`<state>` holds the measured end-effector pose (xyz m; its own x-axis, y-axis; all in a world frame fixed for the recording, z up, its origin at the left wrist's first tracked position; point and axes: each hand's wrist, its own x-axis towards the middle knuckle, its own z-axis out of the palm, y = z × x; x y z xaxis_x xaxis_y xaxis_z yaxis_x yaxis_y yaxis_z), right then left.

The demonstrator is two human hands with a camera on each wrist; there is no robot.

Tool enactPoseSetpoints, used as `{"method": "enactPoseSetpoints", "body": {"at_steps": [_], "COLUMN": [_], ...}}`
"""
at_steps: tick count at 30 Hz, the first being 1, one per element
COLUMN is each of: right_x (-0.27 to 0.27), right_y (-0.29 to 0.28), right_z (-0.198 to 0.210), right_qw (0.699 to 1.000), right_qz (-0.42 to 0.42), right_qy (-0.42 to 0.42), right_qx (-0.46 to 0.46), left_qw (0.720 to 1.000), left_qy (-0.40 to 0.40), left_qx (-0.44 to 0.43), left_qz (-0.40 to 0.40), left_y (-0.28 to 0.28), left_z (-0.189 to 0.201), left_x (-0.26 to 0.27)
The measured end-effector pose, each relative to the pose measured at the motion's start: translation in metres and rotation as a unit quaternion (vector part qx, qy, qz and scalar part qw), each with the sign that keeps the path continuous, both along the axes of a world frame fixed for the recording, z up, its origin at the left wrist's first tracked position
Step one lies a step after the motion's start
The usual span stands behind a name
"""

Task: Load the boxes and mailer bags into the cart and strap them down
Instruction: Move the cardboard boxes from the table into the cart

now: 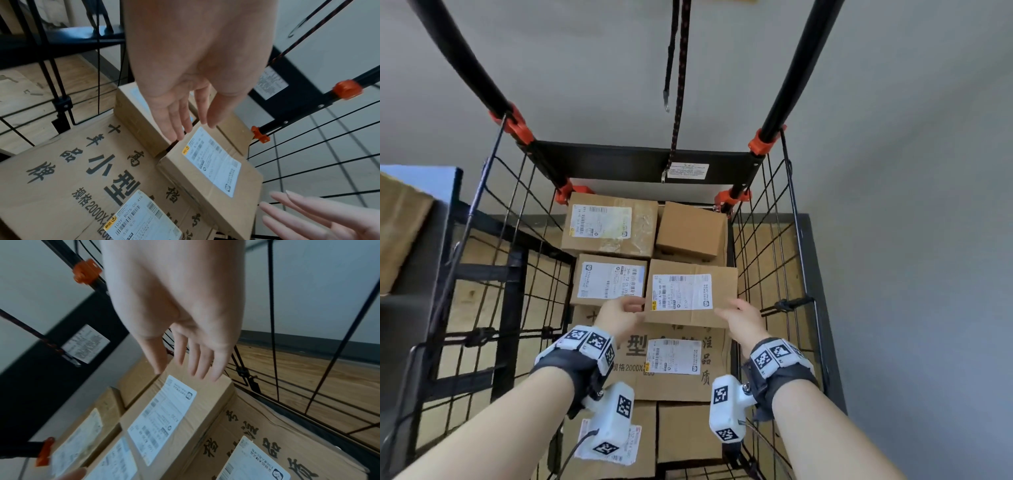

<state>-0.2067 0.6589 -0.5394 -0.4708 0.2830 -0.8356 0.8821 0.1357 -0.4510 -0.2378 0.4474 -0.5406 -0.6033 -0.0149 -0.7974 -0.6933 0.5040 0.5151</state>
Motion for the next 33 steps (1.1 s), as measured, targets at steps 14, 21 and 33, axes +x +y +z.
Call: {"method": "enactPoseSetpoints", "body": {"at_steps": [14, 21, 33], "right_x": [0.111, 0.174, 0.177], "right_y": [-0.078, -0.162, -0.359], "right_z": [0.205, 0.284, 0.318], "right_qw": [0.977, 0.954, 0.928], "right_qz": [0.078, 0.144, 0.195], "right_qy": [0.171, 0.215, 0.245], "right_qx": [-0.098, -0.152, -0.205], "left_qw": [0.982, 0.965, 0.935], "left_qy": [0.182, 0.242, 0.284], "left_qx": [0.038, 0.005, -0.05], "left_qz": [0.031, 0.099, 0.205], "left_y": [-0.068, -0.156, -0.352], "left_z": [0.209, 0.291, 0.324], "left_x": [0.147, 0.237, 0.274]}}
